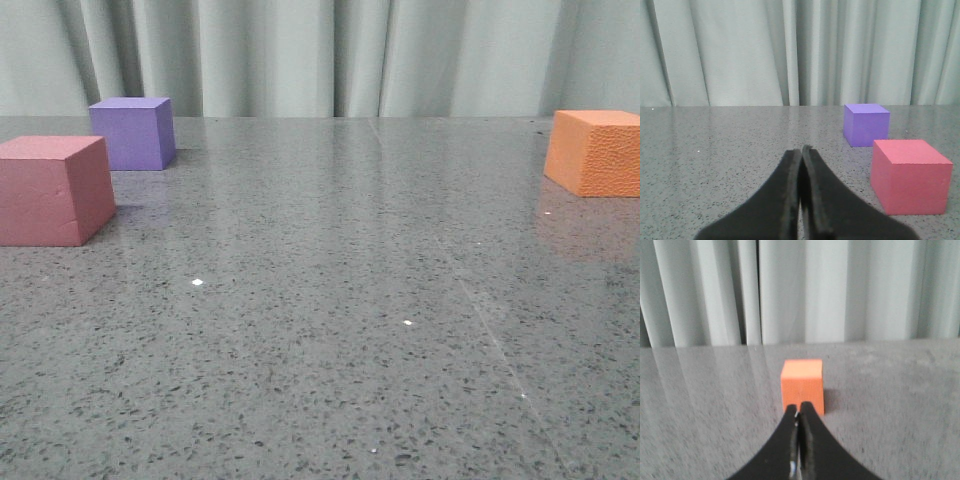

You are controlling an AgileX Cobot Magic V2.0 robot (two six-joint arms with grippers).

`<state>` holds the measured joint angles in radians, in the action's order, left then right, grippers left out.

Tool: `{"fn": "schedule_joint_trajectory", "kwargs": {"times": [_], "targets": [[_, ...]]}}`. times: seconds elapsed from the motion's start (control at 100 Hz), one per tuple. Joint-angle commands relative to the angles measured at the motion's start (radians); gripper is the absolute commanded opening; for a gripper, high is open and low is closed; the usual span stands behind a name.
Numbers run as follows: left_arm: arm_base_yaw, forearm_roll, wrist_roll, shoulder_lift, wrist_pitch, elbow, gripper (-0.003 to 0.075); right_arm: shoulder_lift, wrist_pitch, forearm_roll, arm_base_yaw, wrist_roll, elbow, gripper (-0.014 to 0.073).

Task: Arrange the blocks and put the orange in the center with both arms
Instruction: 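Move the right gripper down toward the orange cube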

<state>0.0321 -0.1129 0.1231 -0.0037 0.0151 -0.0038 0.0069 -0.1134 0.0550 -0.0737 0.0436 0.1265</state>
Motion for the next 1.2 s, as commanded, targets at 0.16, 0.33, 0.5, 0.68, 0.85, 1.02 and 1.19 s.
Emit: {"fn": "schedule_joint_trajectory", "kwargs": {"times": [0.16, 0.33, 0.5, 0.68, 0.85, 1.02, 1.19], "targets": [[-0.003, 0.009, -0.001, -0.033, 0.077, 0.053, -0.0019, 0.313, -0.232, -0.001, 0.007, -0.007, 0.412, -0.0067], [-0.003, 0.009, -0.001, -0.033, 0.077, 0.053, -0.0019, 0.576, -0.359, -0.001, 0.007, -0.007, 0.624, -0.0067], [-0.003, 0.009, -0.001, -0.033, 0.077, 0.053, -0.0019, 0.813, -0.4, -0.001, 0.007, -0.007, 0.759, -0.0067], [-0.003, 0.009, -0.001, -0.033, 0.077, 0.053, -0.0019, 0.981, -0.38, -0.001, 0.007, -0.007, 0.791, -0.0067], [-0.003, 0.009, -0.001, -0.033, 0.077, 0.053, -0.0019, 1.091, -0.391, -0.001, 0.007, -0.007, 0.791, -0.0067], [-0.003, 0.009, -0.001, -0.033, 0.077, 0.053, -0.0019, 1.112, -0.411, -0.001, 0.007, -0.007, 0.791, -0.0022], [-0.003, 0.009, -0.001, -0.033, 0.077, 0.053, -0.0019, 1.112, -0.41, -0.001, 0.007, -0.007, 0.8, 0.0224]]}}
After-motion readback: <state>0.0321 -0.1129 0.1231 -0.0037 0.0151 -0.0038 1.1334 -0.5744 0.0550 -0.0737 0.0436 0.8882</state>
